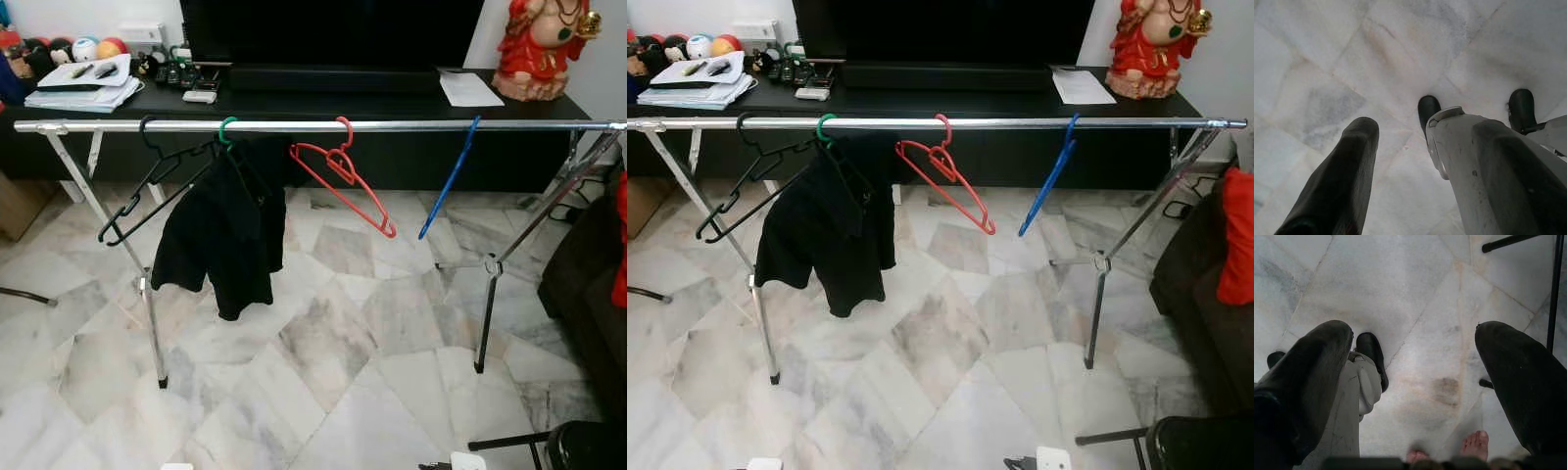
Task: Hang hanger
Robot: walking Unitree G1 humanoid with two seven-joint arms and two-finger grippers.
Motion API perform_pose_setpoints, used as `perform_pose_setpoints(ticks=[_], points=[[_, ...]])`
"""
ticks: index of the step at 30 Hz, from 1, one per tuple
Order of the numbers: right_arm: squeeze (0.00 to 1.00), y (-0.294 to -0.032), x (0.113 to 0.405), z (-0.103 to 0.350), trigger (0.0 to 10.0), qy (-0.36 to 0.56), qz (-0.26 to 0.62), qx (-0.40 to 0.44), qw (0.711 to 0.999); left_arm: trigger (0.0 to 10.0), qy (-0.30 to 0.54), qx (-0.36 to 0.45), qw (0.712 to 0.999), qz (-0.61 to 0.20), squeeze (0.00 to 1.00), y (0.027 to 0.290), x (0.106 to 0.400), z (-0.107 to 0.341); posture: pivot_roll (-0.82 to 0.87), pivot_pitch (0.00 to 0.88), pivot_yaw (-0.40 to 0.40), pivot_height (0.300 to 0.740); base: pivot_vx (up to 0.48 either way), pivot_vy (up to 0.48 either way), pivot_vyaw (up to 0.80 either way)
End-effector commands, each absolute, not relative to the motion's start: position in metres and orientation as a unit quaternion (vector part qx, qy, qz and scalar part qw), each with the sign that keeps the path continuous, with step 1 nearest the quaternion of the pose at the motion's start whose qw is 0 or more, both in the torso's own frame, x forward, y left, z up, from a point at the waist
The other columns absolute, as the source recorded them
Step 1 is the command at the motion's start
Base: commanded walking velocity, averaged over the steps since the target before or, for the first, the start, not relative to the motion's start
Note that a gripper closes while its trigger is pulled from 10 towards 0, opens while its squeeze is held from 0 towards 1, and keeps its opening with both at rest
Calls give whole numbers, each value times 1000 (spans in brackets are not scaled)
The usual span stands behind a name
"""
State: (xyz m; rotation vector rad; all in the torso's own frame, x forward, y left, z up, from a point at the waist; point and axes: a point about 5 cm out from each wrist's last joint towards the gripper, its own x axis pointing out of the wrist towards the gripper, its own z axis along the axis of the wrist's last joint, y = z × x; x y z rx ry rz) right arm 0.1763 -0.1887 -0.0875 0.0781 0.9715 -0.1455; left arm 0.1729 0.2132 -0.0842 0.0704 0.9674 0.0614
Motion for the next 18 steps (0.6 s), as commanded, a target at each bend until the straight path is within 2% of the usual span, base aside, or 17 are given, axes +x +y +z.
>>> perform_pose_setpoints(ticks=[1, 18], points=[[0, -189, 169, -91, 10000, 480, -73, 38, 873, 10000, 483, 38, 874, 30, 0, 214, 162, -89, 1, 144, -1, 740, 0, -480, -788], [0, -187, 170, -91, 10000, 480, -70, 38, 873, 10000, 484, 36, 874, 30, 0, 215, 161, -89, 3, 135, 0, 740, 0, 0, -788]])
